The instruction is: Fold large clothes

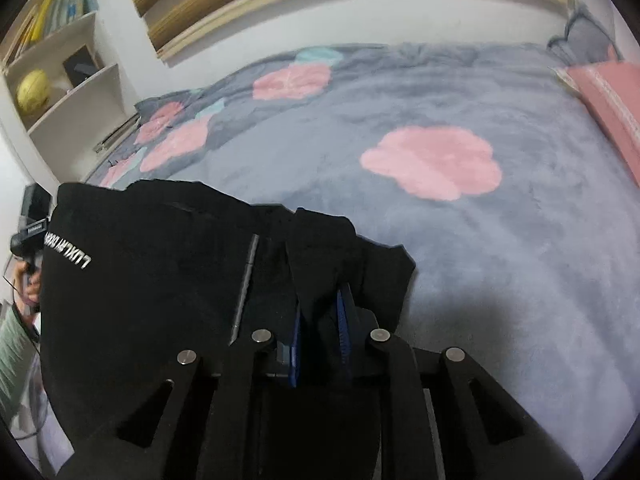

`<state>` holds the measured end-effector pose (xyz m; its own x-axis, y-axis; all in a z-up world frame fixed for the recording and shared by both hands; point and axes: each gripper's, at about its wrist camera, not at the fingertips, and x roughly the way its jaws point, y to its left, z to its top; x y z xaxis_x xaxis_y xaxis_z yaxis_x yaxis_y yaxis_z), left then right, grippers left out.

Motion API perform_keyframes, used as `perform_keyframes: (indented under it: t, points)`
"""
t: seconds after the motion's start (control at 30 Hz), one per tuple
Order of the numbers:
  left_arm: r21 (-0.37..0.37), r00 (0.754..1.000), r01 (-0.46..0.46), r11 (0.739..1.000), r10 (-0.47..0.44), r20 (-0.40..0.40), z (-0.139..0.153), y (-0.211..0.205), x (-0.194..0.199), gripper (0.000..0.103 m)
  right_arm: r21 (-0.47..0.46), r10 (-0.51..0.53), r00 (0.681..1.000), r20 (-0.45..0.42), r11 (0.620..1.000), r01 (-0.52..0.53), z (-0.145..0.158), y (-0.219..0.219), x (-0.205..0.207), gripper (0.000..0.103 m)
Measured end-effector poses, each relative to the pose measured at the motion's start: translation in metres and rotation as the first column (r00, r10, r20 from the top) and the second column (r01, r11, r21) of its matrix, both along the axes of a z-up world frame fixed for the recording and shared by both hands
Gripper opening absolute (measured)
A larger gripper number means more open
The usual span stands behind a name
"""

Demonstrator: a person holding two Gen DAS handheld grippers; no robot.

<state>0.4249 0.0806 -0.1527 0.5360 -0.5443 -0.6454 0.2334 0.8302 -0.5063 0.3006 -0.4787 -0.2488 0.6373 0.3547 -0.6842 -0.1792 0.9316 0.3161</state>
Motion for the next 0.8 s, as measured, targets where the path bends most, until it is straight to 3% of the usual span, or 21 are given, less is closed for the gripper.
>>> perform_keyframes:
  t: [0.13,0.23,0.37,0.5,0.57,0.67,0.73,0.8]
  points:
    - [0.025,0.993,-0.059,0.998,0.056,0.104,0.034,0.004,-0.027,0.011,-0.052,-0.092,0.991,0.099,0.994,0.097,0.044,-0.011,-0.018,0.014]
    - [-0.029,0.978,-0.103,0.994,0.107,0.179,0.07,0.009,-0.039,0.011,-0.059,-0.152,0.975,0.162,0.985,0.163,0.08,-0.016,-0.02,0.013]
    - [-0.015,0.951,-0.193,0.981,0.191,0.244,0.1,0.001,-0.03,0.011,-0.186,-0.224,0.951,0.211,0.946,0.264,0.109,0.003,0.001,0.013]
    - [0.082,0.949,-0.294,0.952,0.281,0.139,0.066,-0.008,0.013,0.011,-0.203,-0.286,0.952,0.111,0.931,0.303,0.081,0.007,0.04,0.013]
    - [0.134,0.95,-0.311,0.941,0.305,0.057,0.035,-0.008,0.032,0.011,-0.242,-0.308,0.952,-0.003,0.923,0.298,0.039,0.01,0.064,0.013]
    - [0.127,0.936,-0.321,0.938,0.335,-0.107,-0.025,-0.004,0.055,0.012,-0.223,-0.295,0.941,-0.166,0.941,0.256,-0.024,0.014,0.081,0.014]
    - [0.109,0.933,-0.324,0.94,0.336,-0.129,-0.041,-0.003,0.06,0.013,-0.239,-0.295,0.94,-0.172,0.938,0.25,-0.038,0.019,0.084,0.015]
    - [0.153,0.936,-0.317,0.936,0.335,-0.107,-0.039,-0.008,0.059,0.016,-0.253,-0.296,0.94,-0.17,0.935,0.249,-0.04,0.021,0.084,0.017]
